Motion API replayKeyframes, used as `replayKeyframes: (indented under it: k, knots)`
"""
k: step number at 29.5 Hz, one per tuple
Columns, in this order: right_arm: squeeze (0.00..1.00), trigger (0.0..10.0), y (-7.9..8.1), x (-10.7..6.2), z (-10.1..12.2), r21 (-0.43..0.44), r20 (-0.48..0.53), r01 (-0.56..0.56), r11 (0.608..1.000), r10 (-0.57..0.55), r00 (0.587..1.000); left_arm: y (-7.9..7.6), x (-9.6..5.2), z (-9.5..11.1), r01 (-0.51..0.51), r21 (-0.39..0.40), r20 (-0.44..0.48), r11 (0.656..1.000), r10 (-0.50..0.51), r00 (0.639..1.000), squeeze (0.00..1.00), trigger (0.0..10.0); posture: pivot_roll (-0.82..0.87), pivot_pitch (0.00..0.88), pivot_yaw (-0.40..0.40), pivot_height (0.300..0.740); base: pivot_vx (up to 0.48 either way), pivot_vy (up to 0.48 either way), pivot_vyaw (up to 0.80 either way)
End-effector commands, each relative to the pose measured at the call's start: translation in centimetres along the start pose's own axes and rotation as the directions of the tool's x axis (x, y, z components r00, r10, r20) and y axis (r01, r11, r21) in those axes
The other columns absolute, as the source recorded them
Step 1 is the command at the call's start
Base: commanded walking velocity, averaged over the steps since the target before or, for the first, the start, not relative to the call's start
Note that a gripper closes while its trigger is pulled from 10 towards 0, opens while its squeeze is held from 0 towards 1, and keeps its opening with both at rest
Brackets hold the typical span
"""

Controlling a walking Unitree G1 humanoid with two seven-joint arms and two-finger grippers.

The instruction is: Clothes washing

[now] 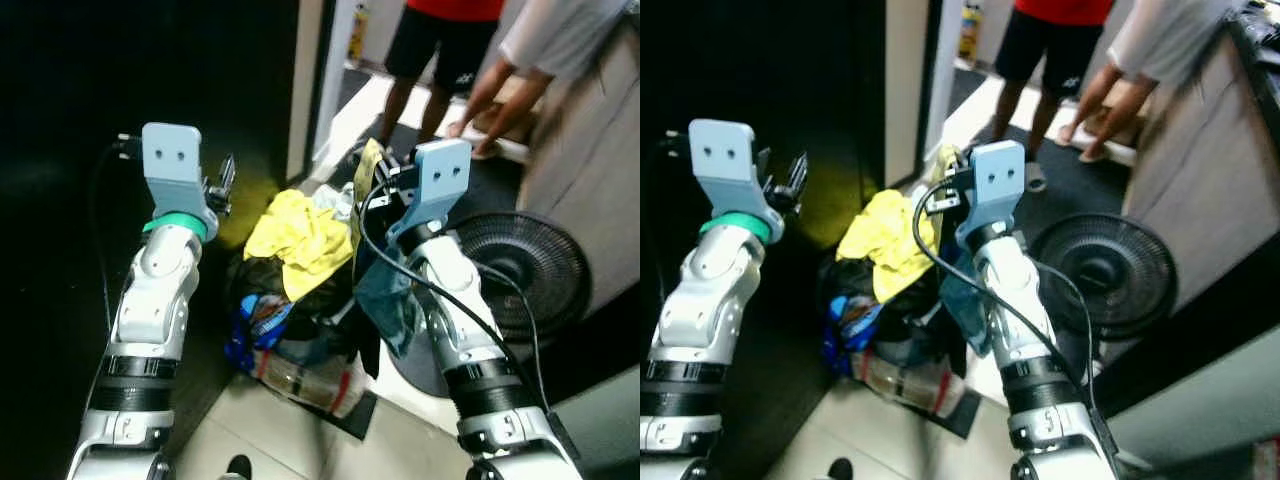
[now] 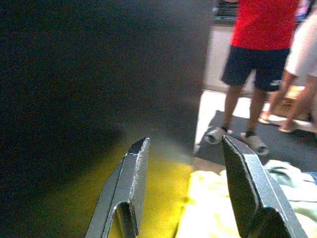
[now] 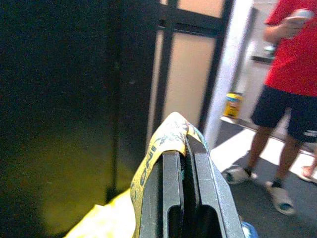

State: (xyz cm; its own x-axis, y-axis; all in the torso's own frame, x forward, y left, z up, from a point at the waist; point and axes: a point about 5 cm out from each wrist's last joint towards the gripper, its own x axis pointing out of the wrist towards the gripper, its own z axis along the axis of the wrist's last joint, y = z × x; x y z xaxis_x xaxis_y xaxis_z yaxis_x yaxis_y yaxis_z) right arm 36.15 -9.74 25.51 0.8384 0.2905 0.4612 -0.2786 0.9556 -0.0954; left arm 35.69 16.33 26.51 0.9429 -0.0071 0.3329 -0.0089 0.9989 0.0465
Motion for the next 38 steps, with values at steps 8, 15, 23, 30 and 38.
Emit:
replayKeyframes:
  k: [8,15,23,30,38]
  knots:
    - [0.00,10.0,-0.6,-0.4,-0.4,-0.015,-0.011,0.021,1.000,-0.021,1.000,-0.5,0.0,-0.7,0.020,0.008,-0.016,1.000,-0.020,1.000,0.00,10.0,0.09,0.113,-0.049,0.740,0.000,0.000,-0.29]
    - [0.00,10.0,-1.9,-3.3,-4.5,-0.049,-0.157,0.041,0.998,-0.048,0.986,-0.6,-1.0,-2.3,0.015,0.016,-0.060,1.000,-0.014,0.998,0.00,10.0,0.09,0.113,-0.050,0.740,0.000,0.000,0.00]
    - [0.00,10.0,-1.6,-12.0,-12.8,-0.054,-0.490,0.070,0.996,-0.088,0.867,-0.2,-0.9,-2.4,0.000,0.015,-0.064,1.000,0.001,0.998,0.00,10.0,0.10,0.110,-0.051,0.740,0.000,0.000,0.00]
    - [0.00,10.0,-1.8,-10.6,-10.5,-0.073,-0.375,0.085,0.994,-0.107,0.921,-0.4,-0.8,-2.1,0.012,0.010,-0.052,1.000,-0.012,0.999,0.00,10.0,0.08,0.115,-0.035,0.740,0.000,0.000,0.00]
    - [0.00,10.0,-3.3,-3.4,-1.7,-0.111,-0.001,0.110,0.988,-0.111,0.994,-1.0,-0.6,-1.8,0.029,0.001,-0.043,1.000,-0.029,0.999,0.00,10.0,0.08,0.110,-0.037,0.740,0.000,0.000,0.00]
